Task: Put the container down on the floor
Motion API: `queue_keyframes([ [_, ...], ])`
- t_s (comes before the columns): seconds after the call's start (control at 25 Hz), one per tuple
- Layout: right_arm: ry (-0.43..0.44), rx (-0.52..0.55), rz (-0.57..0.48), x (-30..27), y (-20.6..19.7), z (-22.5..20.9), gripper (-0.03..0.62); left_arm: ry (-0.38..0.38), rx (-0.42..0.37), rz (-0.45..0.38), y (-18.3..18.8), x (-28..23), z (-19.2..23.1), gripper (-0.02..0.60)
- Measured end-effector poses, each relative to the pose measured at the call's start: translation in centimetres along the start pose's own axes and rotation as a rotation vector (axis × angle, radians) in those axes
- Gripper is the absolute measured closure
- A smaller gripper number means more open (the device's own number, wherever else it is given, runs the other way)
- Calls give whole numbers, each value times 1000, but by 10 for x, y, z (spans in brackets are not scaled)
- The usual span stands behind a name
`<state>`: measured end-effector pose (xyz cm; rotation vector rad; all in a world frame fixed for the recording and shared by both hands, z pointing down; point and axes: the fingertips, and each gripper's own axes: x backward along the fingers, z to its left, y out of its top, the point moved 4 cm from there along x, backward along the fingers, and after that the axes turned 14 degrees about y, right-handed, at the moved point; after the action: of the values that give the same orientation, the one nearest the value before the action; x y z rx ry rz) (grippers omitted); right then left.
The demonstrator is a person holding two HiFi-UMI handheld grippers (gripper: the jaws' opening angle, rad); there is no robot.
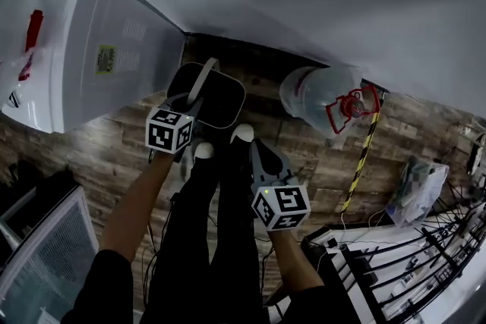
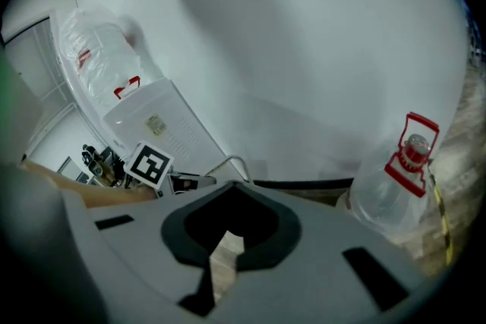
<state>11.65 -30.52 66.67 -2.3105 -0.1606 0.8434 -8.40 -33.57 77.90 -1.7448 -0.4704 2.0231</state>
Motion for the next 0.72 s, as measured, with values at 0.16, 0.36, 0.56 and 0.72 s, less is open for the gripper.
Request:
queue_keyframes([
  [0.16, 32, -9, 39, -21, -34, -9, 583, 26, 10, 6, -14, -46, 20, 526],
  [0.36, 35, -85, 44, -35, -67, -22, 583, 55, 21, 14, -28, -99, 40, 526],
  [0.56, 38, -110, 57, -40, -80, -28, 583, 101, -9, 43, -28, -145, 64, 526],
  [0.72, 23, -105, 106, -35, -96, -46, 583, 124, -13, 39, -18, -175, 72, 526],
])
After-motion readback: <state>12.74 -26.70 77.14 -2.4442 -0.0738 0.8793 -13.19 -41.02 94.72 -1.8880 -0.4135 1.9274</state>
